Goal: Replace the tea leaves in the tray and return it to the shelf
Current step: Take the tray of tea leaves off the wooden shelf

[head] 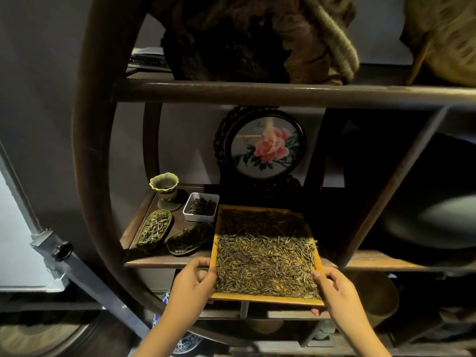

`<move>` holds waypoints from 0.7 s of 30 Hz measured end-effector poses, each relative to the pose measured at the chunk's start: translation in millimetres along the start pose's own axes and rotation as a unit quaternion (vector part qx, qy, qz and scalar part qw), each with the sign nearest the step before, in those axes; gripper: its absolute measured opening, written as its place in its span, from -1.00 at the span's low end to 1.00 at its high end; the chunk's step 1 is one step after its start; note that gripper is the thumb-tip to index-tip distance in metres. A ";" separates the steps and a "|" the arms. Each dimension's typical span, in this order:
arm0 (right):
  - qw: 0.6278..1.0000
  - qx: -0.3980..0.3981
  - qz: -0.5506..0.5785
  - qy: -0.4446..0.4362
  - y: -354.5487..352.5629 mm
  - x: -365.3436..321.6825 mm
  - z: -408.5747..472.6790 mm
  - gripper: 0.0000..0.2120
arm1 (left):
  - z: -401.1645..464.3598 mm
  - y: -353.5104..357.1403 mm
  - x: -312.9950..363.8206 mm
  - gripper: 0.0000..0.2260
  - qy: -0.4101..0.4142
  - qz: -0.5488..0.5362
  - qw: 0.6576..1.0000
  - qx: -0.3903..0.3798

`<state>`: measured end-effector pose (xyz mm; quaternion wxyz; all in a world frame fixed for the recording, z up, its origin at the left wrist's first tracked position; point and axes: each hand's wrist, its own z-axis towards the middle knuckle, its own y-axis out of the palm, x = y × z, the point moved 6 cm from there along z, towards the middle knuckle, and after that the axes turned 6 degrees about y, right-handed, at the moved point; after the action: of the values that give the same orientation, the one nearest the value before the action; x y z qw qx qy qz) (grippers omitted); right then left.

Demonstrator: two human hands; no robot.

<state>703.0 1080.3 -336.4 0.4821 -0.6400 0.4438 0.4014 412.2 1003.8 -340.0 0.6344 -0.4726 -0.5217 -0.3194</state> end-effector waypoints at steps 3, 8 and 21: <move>1.000 0.022 0.008 0.007 5.1 1.9 -23.6 -0.85 | -5.9 -11.3 0.5 -0.94 0.009 0.005 1.000 -0.025; 0.994 0.093 0.047 0.017 15.0 7.7 -72.7 -0.83 | -15.4 -29.6 2.3 -0.95 0.049 0.023 0.995 -0.085; 0.933 0.331 0.121 0.071 2.0 49.2 -304.4 -0.80 | -109.5 10.5 37.5 -0.94 0.143 0.027 0.933 -0.330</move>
<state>741.3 774.9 -318.4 0.5819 -0.4125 0.6583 0.2407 470.5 908.6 -307.7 0.5189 -0.6183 -0.2777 -0.5209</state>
